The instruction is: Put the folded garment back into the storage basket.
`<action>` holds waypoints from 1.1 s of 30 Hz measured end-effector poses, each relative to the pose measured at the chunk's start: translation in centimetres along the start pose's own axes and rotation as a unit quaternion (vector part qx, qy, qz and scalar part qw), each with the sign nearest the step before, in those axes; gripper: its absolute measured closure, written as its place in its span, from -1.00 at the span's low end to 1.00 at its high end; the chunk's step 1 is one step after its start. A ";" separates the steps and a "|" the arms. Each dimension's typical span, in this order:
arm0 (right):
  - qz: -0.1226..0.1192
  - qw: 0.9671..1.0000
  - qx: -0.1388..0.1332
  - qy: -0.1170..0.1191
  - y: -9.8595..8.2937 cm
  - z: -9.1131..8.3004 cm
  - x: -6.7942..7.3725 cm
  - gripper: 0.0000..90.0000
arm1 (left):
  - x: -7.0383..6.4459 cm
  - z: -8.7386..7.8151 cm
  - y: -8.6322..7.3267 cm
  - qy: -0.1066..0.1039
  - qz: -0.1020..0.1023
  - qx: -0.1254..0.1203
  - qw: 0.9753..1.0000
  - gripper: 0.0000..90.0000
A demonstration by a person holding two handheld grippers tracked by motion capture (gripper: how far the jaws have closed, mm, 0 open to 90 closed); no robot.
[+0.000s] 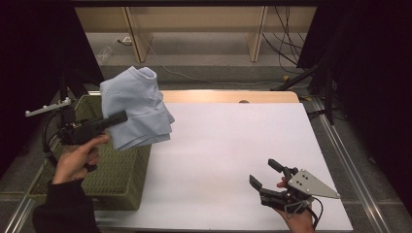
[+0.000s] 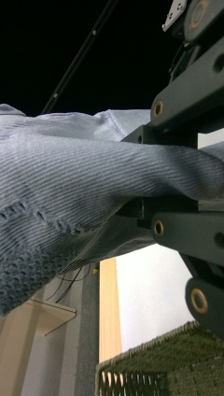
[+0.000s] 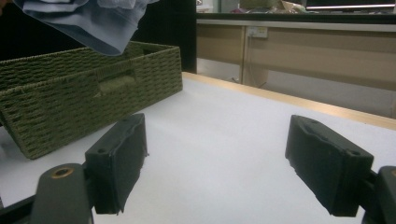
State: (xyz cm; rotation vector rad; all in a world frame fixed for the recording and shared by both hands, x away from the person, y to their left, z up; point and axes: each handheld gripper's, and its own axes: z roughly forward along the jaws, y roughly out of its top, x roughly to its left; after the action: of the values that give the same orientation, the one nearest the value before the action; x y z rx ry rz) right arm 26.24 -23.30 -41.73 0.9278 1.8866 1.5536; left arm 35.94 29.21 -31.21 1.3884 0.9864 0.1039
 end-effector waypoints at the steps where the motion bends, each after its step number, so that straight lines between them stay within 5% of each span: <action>1: 0.000 1.000 0.000 0.000 0.0 0.0 0.0 -0.52 | 0.0 -0.3 0.1 0.000 0.000 -0.004 1.000 0.65; 33: 0.000 1.000 0.001 0.001 0.0 0.0 0.0 -0.52 | 3.5 -5.4 0.7 0.057 -0.017 -0.029 0.998 0.65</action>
State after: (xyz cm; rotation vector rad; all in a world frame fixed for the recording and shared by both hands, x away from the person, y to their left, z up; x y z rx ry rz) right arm 26.25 -23.24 -41.75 0.9275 1.8892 1.5548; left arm 35.02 35.58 -31.71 1.3235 1.0920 0.1869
